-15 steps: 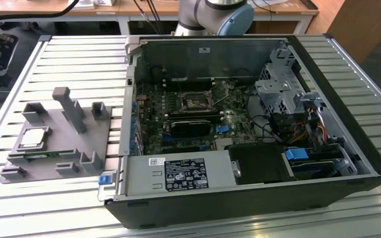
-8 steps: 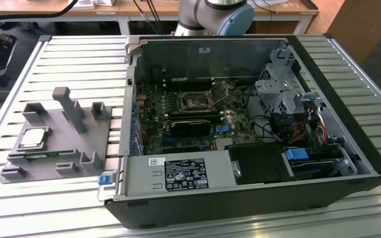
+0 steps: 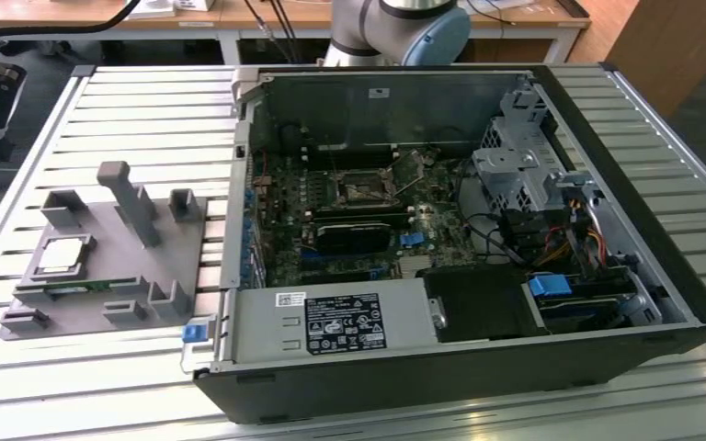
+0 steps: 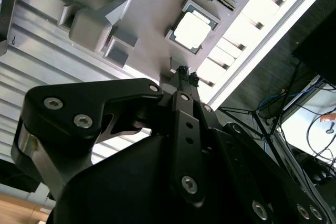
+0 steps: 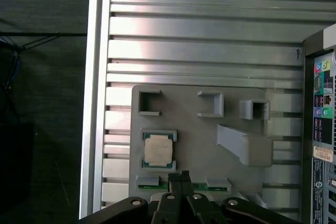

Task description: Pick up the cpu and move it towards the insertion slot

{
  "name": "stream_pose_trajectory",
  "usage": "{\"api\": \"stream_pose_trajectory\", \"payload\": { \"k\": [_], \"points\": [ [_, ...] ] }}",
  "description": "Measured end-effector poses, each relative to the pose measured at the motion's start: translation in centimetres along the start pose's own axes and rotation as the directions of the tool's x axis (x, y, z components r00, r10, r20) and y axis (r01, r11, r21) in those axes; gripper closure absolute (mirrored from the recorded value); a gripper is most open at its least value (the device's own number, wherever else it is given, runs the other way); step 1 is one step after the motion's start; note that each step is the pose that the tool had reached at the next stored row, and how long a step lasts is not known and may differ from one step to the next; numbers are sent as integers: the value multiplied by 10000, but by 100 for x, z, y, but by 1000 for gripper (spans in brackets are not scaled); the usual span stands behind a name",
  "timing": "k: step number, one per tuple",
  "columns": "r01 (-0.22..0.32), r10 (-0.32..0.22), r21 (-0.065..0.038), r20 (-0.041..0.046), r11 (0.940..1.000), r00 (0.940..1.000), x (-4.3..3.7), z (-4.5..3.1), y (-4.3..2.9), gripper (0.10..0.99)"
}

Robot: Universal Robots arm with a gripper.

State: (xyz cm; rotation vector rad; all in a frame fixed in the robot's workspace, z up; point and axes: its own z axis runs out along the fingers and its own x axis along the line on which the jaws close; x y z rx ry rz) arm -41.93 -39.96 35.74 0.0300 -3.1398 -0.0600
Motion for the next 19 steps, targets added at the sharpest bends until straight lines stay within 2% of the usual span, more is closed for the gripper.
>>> {"api": "stream_pose_trajectory", "payload": {
  "k": [12,19],
  "points": [
    [0,0,-1,1,10000,10000,131,18,2,980],
    [1,-1,74,0,10000,10000,141,49,1,980]
  ]
}}
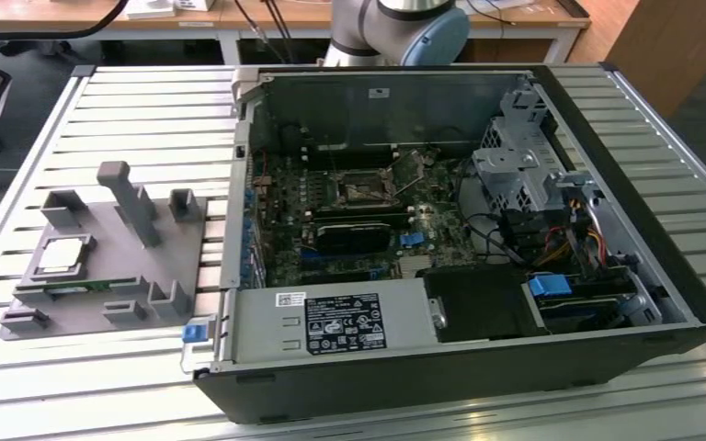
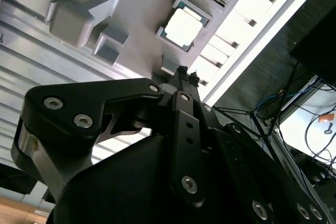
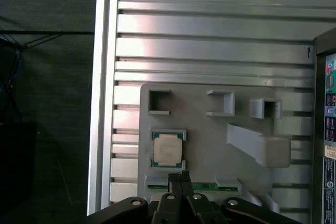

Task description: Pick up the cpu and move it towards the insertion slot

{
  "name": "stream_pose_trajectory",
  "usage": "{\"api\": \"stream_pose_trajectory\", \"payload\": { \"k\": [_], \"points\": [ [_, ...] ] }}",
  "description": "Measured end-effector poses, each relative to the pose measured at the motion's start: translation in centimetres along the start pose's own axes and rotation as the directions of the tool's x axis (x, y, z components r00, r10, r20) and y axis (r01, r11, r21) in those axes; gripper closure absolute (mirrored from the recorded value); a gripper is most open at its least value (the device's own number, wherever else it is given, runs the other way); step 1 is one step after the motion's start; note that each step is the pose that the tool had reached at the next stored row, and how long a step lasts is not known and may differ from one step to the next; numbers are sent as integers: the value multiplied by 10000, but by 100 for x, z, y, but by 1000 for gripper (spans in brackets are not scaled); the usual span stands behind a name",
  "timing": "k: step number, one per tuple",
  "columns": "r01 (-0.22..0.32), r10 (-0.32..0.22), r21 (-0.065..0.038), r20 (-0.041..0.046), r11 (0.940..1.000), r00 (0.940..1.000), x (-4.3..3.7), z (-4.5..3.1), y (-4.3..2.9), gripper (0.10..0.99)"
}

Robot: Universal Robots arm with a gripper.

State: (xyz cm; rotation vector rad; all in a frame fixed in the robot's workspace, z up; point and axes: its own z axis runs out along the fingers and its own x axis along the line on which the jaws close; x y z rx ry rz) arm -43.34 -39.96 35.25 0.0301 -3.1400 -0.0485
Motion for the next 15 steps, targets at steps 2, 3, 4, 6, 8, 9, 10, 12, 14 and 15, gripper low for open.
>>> {"api": "stream_pose_trajectory", "payload": {
  "k": [2,3,4,6,8,9,10,12,14,15],
  "points": [
    [1,-1,3,-1,10000,10000,5,15,0,980],
    [2,-2,7,-1,10000,10000,6,24,0,980],
    [2,-2,9,-1,10000,10000,6,33,-1,980],
    [3,-3,15,-2,10000,10000,6,58,-2,973],
    [5,-5,14,-2,10000,10000,6,78,-2,918],
    [5,-5,15,-3,10000,10000,6,82,-2,851],
    [6,-6,15,-3,10000,10000,6,87,-2,851],
    [6,-6,15,-1,10000,10000,7,97,-3,733],
    [6,-6,17,-1,10000,10000,8,111,-3,678],
    [8,-8,24,-2,10000,10000,8,119,-3,620]
  ]
}}
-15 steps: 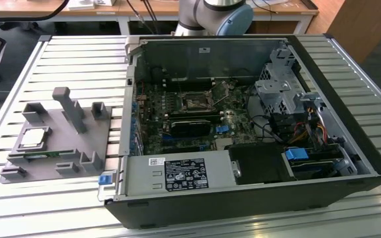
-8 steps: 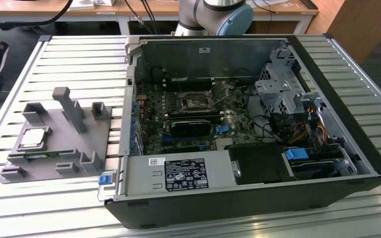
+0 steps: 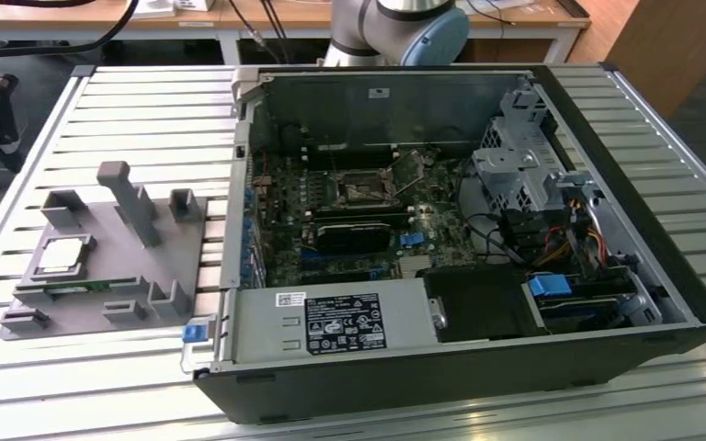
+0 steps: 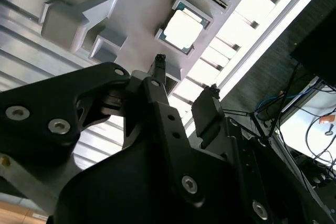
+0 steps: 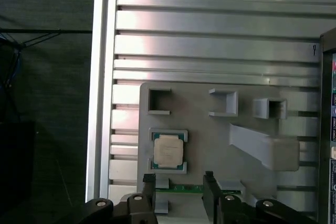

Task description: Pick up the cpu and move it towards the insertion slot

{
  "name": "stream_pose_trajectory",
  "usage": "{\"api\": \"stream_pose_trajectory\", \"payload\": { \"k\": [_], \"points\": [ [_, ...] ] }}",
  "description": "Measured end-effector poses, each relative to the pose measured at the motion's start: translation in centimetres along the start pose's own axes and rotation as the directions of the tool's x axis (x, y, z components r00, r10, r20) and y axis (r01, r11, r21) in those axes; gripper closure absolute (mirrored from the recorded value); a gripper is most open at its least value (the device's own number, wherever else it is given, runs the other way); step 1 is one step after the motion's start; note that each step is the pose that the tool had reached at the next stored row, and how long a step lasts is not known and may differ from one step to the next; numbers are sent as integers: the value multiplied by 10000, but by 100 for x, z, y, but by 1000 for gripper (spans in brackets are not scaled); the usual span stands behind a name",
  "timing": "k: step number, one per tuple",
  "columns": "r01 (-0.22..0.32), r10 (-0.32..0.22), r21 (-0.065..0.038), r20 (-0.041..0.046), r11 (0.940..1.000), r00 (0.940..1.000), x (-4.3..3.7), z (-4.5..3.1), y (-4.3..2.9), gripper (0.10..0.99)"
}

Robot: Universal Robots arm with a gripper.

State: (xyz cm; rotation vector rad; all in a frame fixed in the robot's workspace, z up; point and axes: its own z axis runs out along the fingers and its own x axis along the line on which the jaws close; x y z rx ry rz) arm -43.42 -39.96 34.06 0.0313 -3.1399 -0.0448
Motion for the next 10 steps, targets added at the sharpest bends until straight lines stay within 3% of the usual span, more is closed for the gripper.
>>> {"api": "stream_pose_trajectory", "payload": {
  "k": [3,4,10],
  "points": [
    [6,-6,17,0,10000,10000,3,28,-1,561],
    [8,-8,21,-1,10000,10000,3,33,-1,498],
    [16,-16,33,-2,10000,10000,8,60,-2,498]
  ]
}}
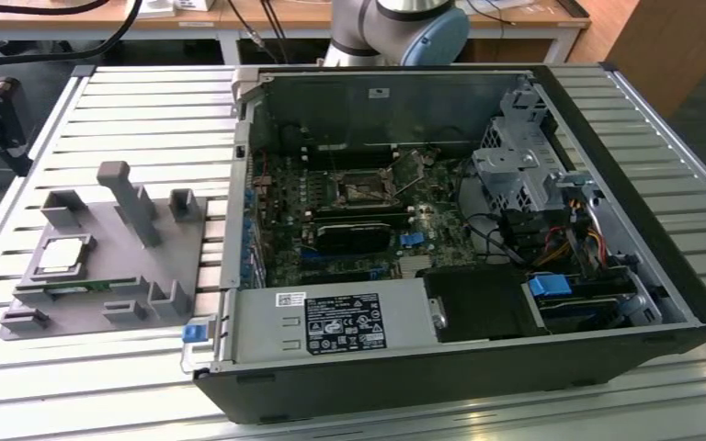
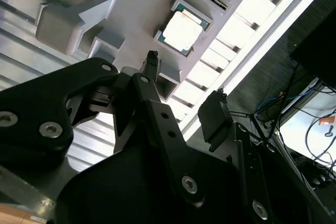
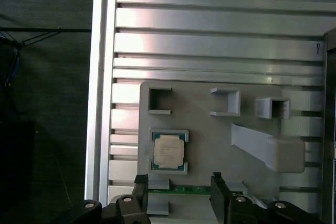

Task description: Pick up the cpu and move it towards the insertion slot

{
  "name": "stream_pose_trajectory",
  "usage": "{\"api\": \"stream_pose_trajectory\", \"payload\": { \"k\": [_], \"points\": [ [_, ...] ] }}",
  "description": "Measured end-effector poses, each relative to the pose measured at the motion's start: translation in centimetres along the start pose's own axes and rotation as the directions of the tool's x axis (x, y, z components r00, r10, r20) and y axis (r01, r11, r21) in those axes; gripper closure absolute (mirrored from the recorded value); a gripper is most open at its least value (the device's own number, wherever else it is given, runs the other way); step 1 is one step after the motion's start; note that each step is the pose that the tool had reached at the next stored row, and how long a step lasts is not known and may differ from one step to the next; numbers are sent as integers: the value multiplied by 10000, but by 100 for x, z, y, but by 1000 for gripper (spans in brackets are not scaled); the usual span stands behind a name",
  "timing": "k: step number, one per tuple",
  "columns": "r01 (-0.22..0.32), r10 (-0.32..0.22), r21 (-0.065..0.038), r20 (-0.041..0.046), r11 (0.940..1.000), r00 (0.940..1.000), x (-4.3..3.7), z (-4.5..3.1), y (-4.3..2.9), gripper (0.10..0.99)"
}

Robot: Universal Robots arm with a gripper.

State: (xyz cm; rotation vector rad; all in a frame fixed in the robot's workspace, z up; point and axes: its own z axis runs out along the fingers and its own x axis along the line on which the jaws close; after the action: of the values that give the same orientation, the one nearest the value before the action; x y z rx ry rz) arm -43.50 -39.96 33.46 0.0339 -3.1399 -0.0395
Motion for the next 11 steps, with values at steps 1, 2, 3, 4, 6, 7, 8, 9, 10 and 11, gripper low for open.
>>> {"api": "stream_pose_trajectory", "payload": {
  "k": [1,2,3,4,6,7,8,9,10,11],
  "points": [
    [1,-1,1,-1,10000,10000,0,3,0,498],
    [2,-2,1,0,10000,10000,1,7,0,498],
    [2,-2,2,-1,10000,10000,2,10,0,498],
    [3,-3,2,-2,10000,10000,3,13,0,498],
    [5,-5,2,0,10000,10000,4,20,0,498],
    [5,-5,1,0,10000,10000,5,24,0,498],
    [6,-6,2,-1,10000,10000,7,27,-1,498],
    [6,-6,2,-1,10000,10000,8,30,0,498],
    [7,-7,1,0,10000,10000,9,33,-1,498],
    [8,-8,1,0,10000,10000,10,37,-1,498]
  ]
}}
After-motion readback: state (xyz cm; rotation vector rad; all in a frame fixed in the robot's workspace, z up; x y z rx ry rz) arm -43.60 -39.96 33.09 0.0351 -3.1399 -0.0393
